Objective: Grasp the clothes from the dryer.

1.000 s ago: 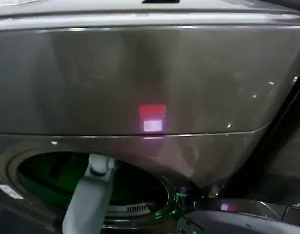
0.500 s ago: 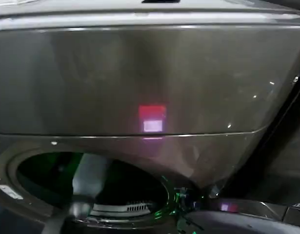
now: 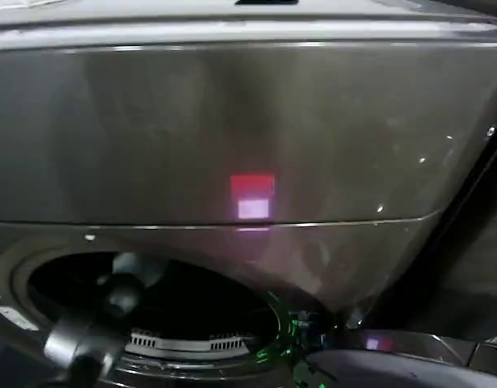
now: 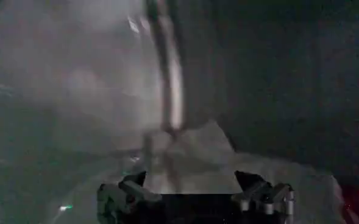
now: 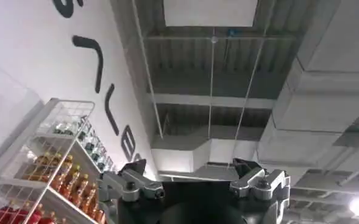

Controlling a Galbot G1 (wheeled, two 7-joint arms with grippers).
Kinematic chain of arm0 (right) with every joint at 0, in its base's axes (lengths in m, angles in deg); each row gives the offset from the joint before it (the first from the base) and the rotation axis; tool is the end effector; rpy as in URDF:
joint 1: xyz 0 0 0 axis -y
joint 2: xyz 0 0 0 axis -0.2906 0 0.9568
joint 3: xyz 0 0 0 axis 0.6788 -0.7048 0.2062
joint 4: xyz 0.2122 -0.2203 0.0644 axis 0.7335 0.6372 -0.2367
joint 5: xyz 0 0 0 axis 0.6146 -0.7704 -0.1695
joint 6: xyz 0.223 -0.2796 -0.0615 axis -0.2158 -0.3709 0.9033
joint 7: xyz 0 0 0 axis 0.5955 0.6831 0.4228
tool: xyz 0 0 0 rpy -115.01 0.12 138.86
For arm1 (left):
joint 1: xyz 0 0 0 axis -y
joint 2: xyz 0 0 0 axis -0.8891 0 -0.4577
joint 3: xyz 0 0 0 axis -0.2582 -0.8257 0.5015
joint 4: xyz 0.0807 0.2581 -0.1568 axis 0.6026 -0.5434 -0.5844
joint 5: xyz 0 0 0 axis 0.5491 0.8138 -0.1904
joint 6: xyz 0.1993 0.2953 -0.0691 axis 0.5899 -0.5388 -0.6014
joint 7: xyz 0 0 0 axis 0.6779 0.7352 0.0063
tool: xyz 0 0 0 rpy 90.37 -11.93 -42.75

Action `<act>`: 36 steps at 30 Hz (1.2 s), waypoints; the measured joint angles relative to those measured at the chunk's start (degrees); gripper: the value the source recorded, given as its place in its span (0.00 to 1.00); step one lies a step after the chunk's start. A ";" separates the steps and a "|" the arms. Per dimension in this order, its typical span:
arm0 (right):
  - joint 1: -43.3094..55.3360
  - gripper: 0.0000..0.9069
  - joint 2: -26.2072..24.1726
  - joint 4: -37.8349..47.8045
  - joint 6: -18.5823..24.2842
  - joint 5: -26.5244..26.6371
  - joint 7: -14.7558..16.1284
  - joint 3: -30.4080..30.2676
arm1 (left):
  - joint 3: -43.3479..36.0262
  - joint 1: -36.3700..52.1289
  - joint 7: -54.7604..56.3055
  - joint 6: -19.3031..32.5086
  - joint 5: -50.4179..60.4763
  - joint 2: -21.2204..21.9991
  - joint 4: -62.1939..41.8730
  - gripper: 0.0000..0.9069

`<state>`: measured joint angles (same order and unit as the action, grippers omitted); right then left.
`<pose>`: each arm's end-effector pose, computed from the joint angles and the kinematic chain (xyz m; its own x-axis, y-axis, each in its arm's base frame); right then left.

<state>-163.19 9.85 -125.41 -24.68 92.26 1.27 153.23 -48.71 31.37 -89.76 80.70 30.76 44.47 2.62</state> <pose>-0.1411 -0.3628 0.1623 -0.1271 0.6676 -0.7336 0.9891 0.0301 -0.1440 0.6194 0.0342 -0.2152 -0.5213 0.3977 0.7550 0.8486 0.1485 0.5077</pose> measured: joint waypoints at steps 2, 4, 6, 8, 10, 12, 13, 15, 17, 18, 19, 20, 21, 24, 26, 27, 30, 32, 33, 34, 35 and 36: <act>-0.06 1.00 0.02 0.09 0.07 -0.11 0.08 -0.03 | -2.92 2.05 -2.40 0.35 0.76 0.30 -2.48 1.00; -0.11 1.00 0.01 0.24 0.15 -0.26 0.10 -0.03 | -5.53 3.78 -4.61 0.66 1.10 0.50 -4.64 1.00; -0.09 1.00 -0.02 0.12 0.18 -0.37 0.14 -0.12 | -7.82 5.24 -6.58 0.77 1.15 0.64 -6.52 1.00; 0.01 1.00 -0.08 -0.07 0.18 -0.38 0.17 -0.25 | -9.89 6.47 -8.28 0.96 1.18 0.80 -8.31 1.00; 0.05 1.00 -0.14 -0.05 0.22 -0.44 0.19 -0.26 | -11.77 7.51 -9.51 1.03 1.09 0.79 -10.24 1.00; 0.14 1.00 -0.17 -0.10 0.28 -0.51 0.22 -0.36 | -13.71 7.97 -10.33 1.15 0.57 0.83 -12.25 1.00; 0.18 1.00 -0.17 -0.11 0.28 -0.52 0.23 -0.42 | -14.51 8.14 -10.61 1.09 0.34 0.85 -13.10 1.00; 0.16 1.00 -0.18 -0.10 0.37 -0.56 0.24 -0.41 | -16.03 8.37 -11.15 0.85 -0.25 1.08 -14.73 0.60; 0.12 1.00 -0.20 -0.09 0.41 -0.58 0.26 -0.38 | -17.30 8.62 -11.84 0.64 -0.95 1.43 -16.11 0.15; 0.11 1.00 -0.20 -0.07 0.46 -0.60 0.28 -0.38 | -17.74 8.73 -12.14 0.56 -1.27 1.61 -16.64 0.13; 0.09 1.00 -0.19 -0.01 0.51 -0.62 0.28 -0.38 | -18.11 8.84 -12.36 0.46 -1.59 1.81 -17.03 0.10; 0.08 1.00 -0.17 0.04 0.52 -0.63 0.30 -0.37 | -18.44 8.94 -12.34 0.33 -1.91 2.00 -17.39 0.06; 0.06 1.00 -0.13 0.11 0.56 -0.64 0.31 -0.32 | -18.78 9.05 -12.34 0.24 -2.17 2.22 -17.83 0.00; 0.05 1.00 0.04 0.36 0.79 -0.77 0.31 -0.26 | -19.54 9.29 -12.45 -0.10 -2.97 2.74 -18.84 0.00; 0.05 1.00 0.12 0.47 0.97 -0.94 0.32 -0.31 | -19.72 9.31 -12.18 -0.22 -3.62 2.97 -19.04 0.00; 0.13 1.00 0.19 0.45 1.07 -1.08 0.33 -0.45 | -19.75 9.29 -11.95 -0.25 -3.95 3.06 -19.07 0.00; 0.40 1.00 0.29 0.31 1.20 -1.36 0.33 -0.76 | -19.54 8.99 -11.26 -0.34 -5.02 3.20 -19.07 0.00; 0.47 1.00 0.29 0.21 1.23 -1.43 0.33 -0.86 | -19.12 8.83 -10.83 -0.36 -5.70 3.20 -19.00 0.00; 0.52 1.00 0.29 0.19 1.26 -1.48 0.32 -0.90 | -18.88 8.82 -10.68 -0.37 -5.96 3.18 -18.90 0.00; 0.56 1.00 0.31 0.19 1.28 -1.51 0.31 -0.95 | -18.61 8.82 -10.50 -0.38 -6.22 3.17 -18.77 0.00; 0.63 1.00 0.33 0.16 1.29 -1.54 0.31 -1.02 | -18.27 8.83 -10.24 -0.41 -6.59 3.15 -18.57 0.00; 0.68 1.00 0.36 0.07 1.30 -1.55 0.31 -1.09 | -17.87 8.74 -9.99 -0.54 -7.03 3.08 -18.37 0.00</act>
<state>-162.51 10.21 -125.33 -23.38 90.71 1.57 152.13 -66.58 40.12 -99.75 80.16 23.73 47.55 -15.74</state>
